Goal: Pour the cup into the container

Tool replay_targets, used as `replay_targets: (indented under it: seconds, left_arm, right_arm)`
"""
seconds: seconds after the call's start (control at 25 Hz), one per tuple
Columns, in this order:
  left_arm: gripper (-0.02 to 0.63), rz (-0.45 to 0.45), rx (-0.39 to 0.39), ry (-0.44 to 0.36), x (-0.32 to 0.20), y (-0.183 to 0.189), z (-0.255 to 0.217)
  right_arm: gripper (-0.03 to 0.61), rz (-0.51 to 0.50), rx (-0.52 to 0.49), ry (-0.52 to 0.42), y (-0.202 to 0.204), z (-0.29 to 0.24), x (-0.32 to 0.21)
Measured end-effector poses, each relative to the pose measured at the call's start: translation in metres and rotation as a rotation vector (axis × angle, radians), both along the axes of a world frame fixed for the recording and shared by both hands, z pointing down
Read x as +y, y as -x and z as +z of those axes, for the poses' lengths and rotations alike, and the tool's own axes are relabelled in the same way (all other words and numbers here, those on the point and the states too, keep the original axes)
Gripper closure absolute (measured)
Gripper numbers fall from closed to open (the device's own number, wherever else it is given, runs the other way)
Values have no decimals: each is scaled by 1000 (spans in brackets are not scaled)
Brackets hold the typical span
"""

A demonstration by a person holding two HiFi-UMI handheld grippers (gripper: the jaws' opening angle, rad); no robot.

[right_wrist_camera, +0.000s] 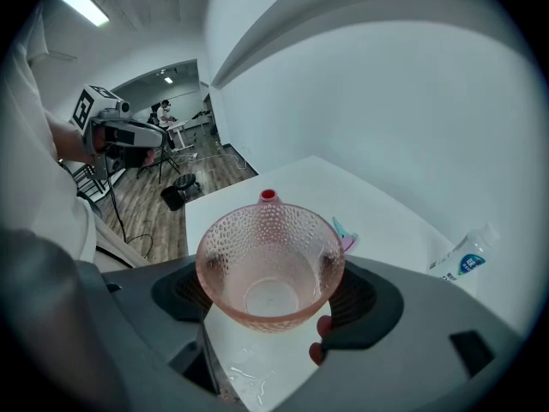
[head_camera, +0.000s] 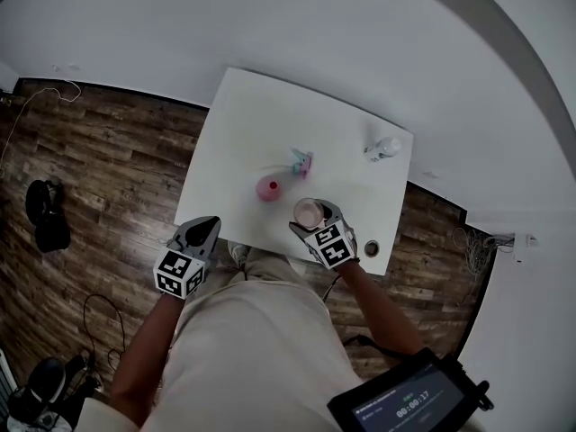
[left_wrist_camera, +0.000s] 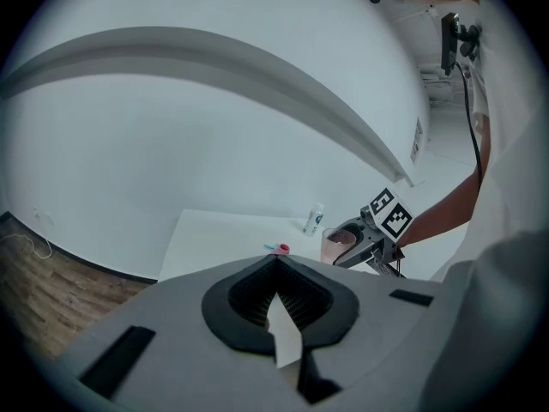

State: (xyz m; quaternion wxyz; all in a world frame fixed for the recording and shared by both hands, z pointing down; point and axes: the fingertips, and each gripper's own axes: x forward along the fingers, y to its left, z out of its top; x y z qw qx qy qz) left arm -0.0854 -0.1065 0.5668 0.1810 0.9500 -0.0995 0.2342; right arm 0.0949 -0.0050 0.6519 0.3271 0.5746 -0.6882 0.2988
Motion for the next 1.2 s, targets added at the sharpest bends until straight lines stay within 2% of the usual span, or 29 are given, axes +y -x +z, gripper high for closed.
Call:
replay_targets:
  seconds: [0.6,1.2]
  left_arm:
    - [603,-61,-11,19,-2,-28,-6]
    - [603,-85,-3,27,-6,-29,-4]
  right_arm:
    - [198,-105,-3,105,1,-24,-10]
    - [198,-183,-23,228,19,-20,-28]
